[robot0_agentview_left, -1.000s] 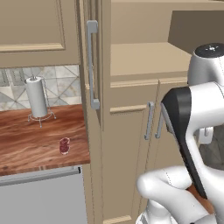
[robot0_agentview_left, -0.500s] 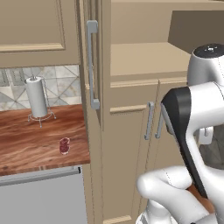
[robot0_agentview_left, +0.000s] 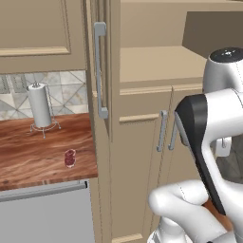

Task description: Retrieve the tupperware from the cabinet, then place the raw meat into the tupperware to avoid contamination.

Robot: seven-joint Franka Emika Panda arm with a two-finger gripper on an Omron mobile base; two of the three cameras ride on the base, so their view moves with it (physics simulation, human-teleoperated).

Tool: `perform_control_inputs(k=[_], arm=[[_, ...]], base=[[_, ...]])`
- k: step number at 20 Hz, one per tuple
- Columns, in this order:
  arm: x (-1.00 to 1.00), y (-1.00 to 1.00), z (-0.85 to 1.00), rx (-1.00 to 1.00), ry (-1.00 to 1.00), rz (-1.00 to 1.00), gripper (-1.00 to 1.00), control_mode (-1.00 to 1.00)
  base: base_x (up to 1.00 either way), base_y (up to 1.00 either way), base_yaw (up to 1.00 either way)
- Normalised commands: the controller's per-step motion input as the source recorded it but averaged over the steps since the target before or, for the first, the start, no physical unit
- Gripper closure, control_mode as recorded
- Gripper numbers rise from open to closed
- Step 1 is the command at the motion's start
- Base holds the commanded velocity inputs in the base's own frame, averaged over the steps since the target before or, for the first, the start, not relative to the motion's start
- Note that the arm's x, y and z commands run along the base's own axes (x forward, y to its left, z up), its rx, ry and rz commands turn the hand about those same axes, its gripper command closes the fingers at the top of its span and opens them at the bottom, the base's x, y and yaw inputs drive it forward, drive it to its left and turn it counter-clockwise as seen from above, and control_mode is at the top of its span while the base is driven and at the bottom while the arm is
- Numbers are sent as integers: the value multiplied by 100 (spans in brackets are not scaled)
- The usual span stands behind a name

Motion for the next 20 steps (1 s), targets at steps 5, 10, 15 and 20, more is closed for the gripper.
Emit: perform_control_inputs(k=[5,10,15,20], arm=[[0,0,0,0,0,0,100,-100],[0,0,0,0,0,0,100,100],[0,0,0,0,0,0,100,100],[0,0,0,0,0,0,100,100]], base=[[0,0,0],[-10,0,0],[-34,0,-2],[-50,0,-4]])
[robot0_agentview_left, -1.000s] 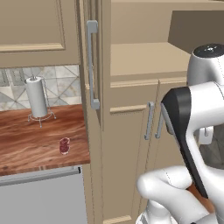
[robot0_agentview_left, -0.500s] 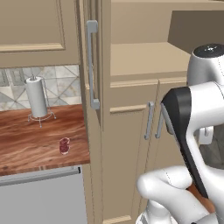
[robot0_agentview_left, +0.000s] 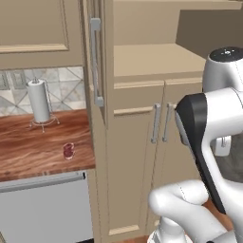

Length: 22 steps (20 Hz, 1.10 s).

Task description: Retrieve the tupperware from the cabinet, then place the raw meat into the tupperware to avoid contamination.

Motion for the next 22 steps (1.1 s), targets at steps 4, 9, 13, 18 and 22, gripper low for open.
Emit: perform_control_inputs(k=[4,9,13,18,22], arm=[[0,0,0,0,0,0,100,100],[0,0,0,0,0,0,100,100],[0,0,0,0,0,0,100,100],[0,0,0,0,0,0,100,100],[0,0,0,0,0,0,100,100]], base=[[-56,0,-3],[-59,0,-3],[-61,0,-3],[-54,13,-3],[-46,44,-2]])
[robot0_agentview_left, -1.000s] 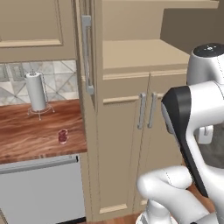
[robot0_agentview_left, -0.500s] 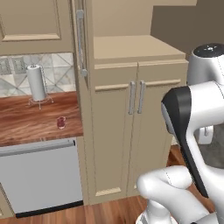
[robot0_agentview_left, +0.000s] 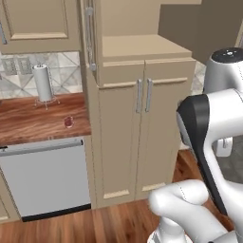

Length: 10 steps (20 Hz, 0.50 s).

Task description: Retrieve the tupperware from the cabinet, then place the raw meat into the tupperware to avoid contamination.

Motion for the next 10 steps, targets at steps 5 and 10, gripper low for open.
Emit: perform_control_inputs(k=[5,10], arm=[[0,0,0,0,0,0,100,100],[0,0,0,0,0,0,100,100]], base=[[-34,64,0],[-19,73,0]])
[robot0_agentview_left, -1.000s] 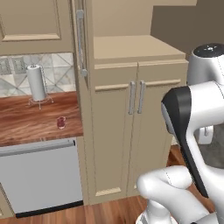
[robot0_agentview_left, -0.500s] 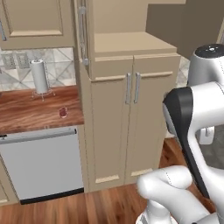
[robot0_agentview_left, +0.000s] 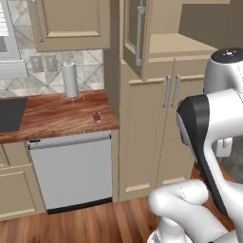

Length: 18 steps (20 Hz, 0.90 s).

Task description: Retrieve the tupperware from the cabinet, then place the raw meat into the tupperware to avoid contamination.

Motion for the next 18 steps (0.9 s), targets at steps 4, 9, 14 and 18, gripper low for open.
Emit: perform_control_inputs(k=[4,9,14,18], arm=[[0,0,0,0,0,0,100,100],[0,0,0,0,0,0,100,100],[0,0,0,0,0,0,100,100],[0,0,0,0,0,0,100,100]], base=[[-3,78,-3],[0,77,-5],[0,74,-5],[0,68,-6]])
